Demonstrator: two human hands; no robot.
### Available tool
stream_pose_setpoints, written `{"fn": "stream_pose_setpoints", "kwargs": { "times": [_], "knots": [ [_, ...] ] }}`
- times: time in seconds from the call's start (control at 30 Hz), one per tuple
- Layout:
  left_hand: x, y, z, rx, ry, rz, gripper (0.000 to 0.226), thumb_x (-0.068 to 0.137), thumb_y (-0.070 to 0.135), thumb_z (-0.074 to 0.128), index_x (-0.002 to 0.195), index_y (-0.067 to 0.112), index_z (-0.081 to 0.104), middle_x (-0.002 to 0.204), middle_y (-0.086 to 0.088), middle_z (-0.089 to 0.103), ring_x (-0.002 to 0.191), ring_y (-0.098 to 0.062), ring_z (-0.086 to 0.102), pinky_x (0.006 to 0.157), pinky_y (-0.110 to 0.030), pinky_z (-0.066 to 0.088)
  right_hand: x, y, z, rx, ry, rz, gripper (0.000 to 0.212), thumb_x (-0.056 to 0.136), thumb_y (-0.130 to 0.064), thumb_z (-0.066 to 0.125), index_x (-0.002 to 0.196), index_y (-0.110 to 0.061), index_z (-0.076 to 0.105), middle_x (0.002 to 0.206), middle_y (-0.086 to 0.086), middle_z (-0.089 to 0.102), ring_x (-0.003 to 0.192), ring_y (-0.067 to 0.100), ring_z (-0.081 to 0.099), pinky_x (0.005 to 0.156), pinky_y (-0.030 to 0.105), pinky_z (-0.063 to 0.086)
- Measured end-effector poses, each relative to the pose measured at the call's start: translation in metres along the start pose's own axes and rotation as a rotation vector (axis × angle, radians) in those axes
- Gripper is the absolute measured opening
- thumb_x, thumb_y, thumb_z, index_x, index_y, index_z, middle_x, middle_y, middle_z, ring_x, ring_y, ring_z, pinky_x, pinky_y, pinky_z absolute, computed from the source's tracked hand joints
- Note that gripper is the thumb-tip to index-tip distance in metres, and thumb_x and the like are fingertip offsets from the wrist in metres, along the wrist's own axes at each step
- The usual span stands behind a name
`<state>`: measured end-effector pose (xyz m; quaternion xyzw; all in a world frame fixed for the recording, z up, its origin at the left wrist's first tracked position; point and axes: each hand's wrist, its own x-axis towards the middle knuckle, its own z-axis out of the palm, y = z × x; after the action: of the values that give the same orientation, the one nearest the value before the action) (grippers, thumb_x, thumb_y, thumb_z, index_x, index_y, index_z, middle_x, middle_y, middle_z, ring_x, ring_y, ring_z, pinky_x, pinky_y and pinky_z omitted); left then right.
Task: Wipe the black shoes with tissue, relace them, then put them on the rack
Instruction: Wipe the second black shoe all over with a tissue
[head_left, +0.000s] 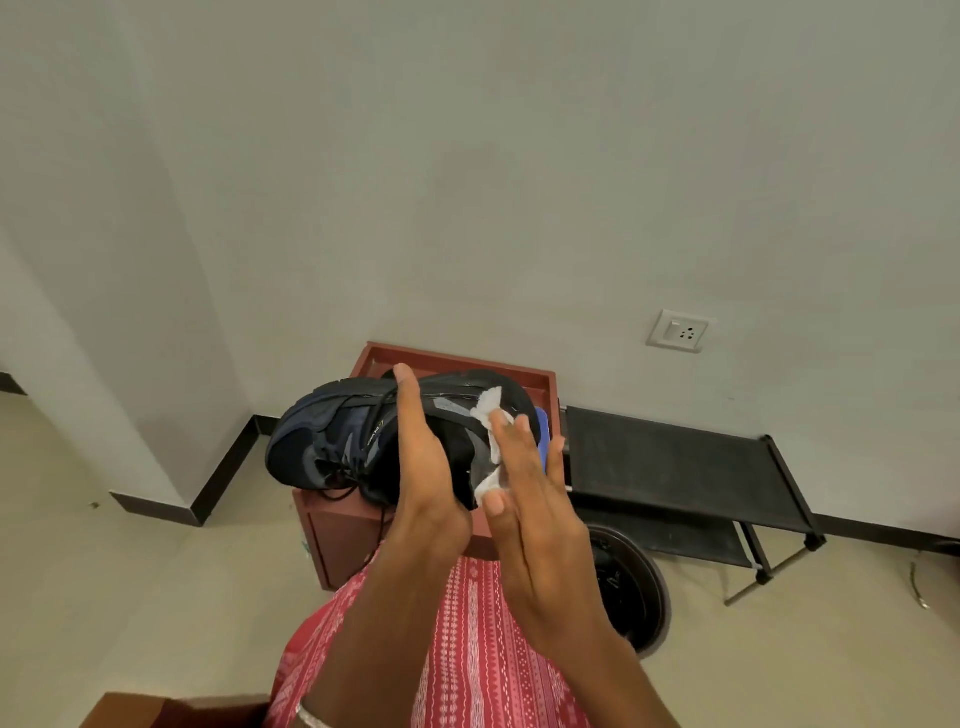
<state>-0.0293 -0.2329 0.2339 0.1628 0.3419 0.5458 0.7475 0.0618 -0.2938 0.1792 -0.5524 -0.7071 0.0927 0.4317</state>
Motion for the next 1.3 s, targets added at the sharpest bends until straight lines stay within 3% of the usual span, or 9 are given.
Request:
{"fn": "stream_pose_setpoints", "kwargs": {
  "times": [0.13, 0.3, 0.37, 0.57, 0.7, 0.87, 1.03, 1.2, 1.3],
  "knots": [
    [0.001, -0.002, -0.002, 0.03, -0.006, -0.037, 0.077, 0.086, 0.076, 0.043, 0.113, 0.01, 0.072, 0.109, -0.011, 0.075, 0.101, -0.025, 0.073, 0.092, -0.042, 0.054, 0.003, 0.01, 0.005, -0.054, -0.006, -0.034, 0.057, 0.108, -0.043, 0.019, 0.159, -0.019, 0.019, 0.165, -0.017, 0.015, 0.155, 0.015, 0.008, 0.126, 0.045, 0.008],
    [-0.006, -0.009, 0.003, 0.049, -0.056, -0.04, 0.065, 0.093, 0.068, 0.04, 0.109, 0.015, 0.072, 0.102, -0.007, 0.077, 0.091, -0.02, 0.075, 0.081, -0.035, 0.053, 0.04, 0.008, -0.007, -0.153, 0.079, -0.08, 0.053, 0.108, -0.04, 0.021, 0.146, -0.016, 0.049, 0.152, -0.019, 0.029, 0.154, 0.011, 0.01, 0.126, 0.048, 0.002],
    [-0.004, -0.007, 0.002, 0.034, -0.062, -0.039, 0.066, 0.092, 0.07, 0.04, 0.107, 0.015, 0.073, 0.105, -0.008, 0.077, 0.094, -0.021, 0.075, 0.084, -0.036, 0.053, 0.043, 0.008, -0.007, -0.16, 0.074, -0.101, 0.055, 0.108, -0.041, 0.02, 0.144, -0.015, 0.052, 0.151, -0.014, 0.037, 0.154, 0.012, 0.011, 0.126, 0.051, 0.002],
    [0.003, 0.006, -0.006, -0.053, -0.073, -0.129, 0.081, 0.084, 0.076, 0.047, 0.117, 0.006, 0.07, 0.116, -0.017, 0.072, 0.105, -0.031, 0.071, 0.093, -0.045, 0.052, -0.005, 0.019, 0.009, -0.212, 0.044, -0.102, 0.056, 0.107, -0.039, 0.019, 0.159, -0.018, 0.021, 0.167, -0.007, 0.015, 0.155, 0.03, 0.0, 0.122, 0.059, -0.002],
    [0.004, 0.003, -0.007, -0.04, -0.066, -0.141, 0.073, 0.088, 0.069, 0.049, 0.122, 0.007, 0.067, 0.117, -0.017, 0.071, 0.109, -0.03, 0.069, 0.094, -0.044, 0.052, 0.004, 0.025, 0.009, -0.304, 0.106, -0.099, 0.057, 0.108, -0.041, 0.016, 0.158, -0.015, 0.022, 0.168, -0.006, 0.013, 0.154, 0.035, 0.001, 0.123, 0.057, -0.003],
    [0.005, 0.011, -0.004, -0.088, -0.125, -0.142, 0.056, 0.094, 0.054, 0.051, 0.117, 0.006, 0.069, 0.115, -0.015, 0.072, 0.101, -0.026, 0.072, 0.087, -0.038, 0.053, 0.033, 0.017, -0.006, -0.237, 0.147, -0.133, 0.052, 0.105, -0.032, 0.029, 0.154, -0.015, 0.034, 0.164, -0.004, 0.025, 0.155, 0.031, 0.005, 0.122, 0.063, 0.006],
    [0.012, 0.017, -0.008, -0.093, -0.146, -0.145, 0.053, 0.094, 0.042, 0.055, 0.126, 0.001, 0.064, 0.123, -0.019, 0.068, 0.119, -0.033, 0.063, 0.104, -0.043, 0.047, 0.018, 0.019, 0.01, -0.174, 0.211, -0.1, 0.052, 0.106, -0.024, 0.031, 0.157, -0.013, 0.025, 0.167, -0.002, 0.015, 0.155, 0.031, 0.008, 0.124, 0.055, 0.009],
    [0.016, 0.012, -0.01, -0.042, -0.083, -0.149, 0.055, 0.095, 0.044, 0.057, 0.125, -0.002, 0.063, 0.119, -0.022, 0.07, 0.112, -0.034, 0.067, 0.096, -0.042, 0.051, 0.005, 0.023, 0.029, -0.158, 0.359, -0.033, 0.067, 0.091, 0.022, 0.048, 0.152, -0.002, 0.034, 0.164, 0.007, 0.025, 0.153, 0.027, 0.021, 0.115, 0.053, 0.037],
    [0.013, 0.009, -0.007, -0.004, -0.116, -0.149, 0.057, 0.097, 0.048, 0.052, 0.125, -0.001, 0.063, 0.119, -0.019, 0.07, 0.109, -0.029, 0.069, 0.094, -0.039, 0.051, 0.017, 0.013, 0.027, -0.114, 0.416, -0.004, 0.07, 0.086, 0.028, 0.044, 0.149, -0.002, 0.042, 0.159, 0.008, 0.036, 0.149, 0.022, 0.031, 0.114, 0.038, 0.042]
  ]
}}
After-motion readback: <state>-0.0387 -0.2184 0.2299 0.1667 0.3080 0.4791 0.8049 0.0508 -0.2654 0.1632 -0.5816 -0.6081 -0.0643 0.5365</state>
